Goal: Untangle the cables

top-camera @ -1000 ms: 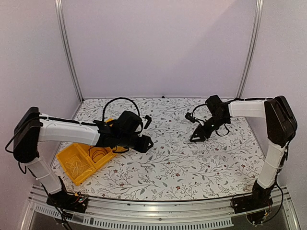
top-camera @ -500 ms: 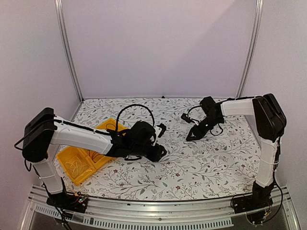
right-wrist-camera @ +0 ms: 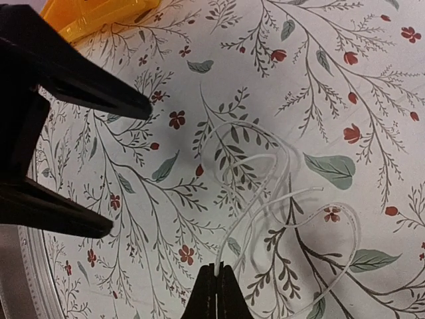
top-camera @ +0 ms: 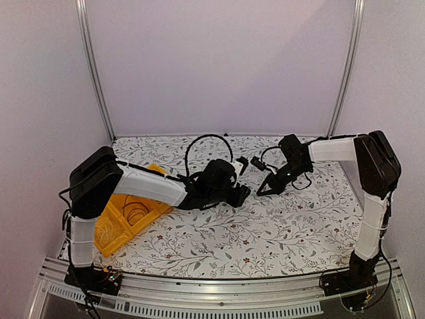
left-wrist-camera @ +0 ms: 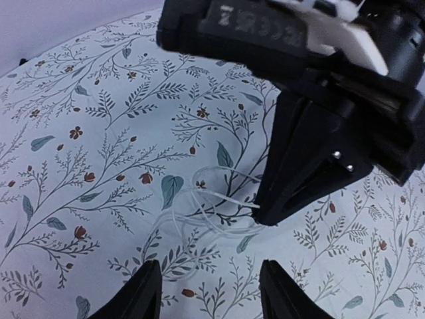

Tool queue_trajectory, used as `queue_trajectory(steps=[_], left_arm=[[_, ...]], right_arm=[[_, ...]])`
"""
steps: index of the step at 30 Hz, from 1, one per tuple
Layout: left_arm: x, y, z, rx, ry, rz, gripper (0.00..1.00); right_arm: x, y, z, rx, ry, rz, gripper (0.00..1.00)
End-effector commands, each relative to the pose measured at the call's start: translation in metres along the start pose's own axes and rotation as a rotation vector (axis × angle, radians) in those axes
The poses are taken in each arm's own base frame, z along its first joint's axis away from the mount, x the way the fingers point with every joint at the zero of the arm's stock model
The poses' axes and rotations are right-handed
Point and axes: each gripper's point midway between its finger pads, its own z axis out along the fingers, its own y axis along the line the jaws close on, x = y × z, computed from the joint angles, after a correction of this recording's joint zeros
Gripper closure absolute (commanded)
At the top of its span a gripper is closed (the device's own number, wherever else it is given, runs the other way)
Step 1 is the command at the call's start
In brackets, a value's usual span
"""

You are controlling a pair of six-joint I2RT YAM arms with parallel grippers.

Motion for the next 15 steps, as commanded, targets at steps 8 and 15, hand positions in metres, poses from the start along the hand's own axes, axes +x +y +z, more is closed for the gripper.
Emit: queue_trajectory(steps=[8,15], left_arm=[[0.001,0.035,0.069,0.052,-0.082,-0.224,0.53],[0.011,0.051,0.1,0.057,-0.117,-0.297,0.74]], right_arm=[[-0.025,0.056,-0.031,-0.201,-0.123,-0.065,1.0],[-0.039,0.101,-0.065,-0.343,-0.18,-0.12,1.0]])
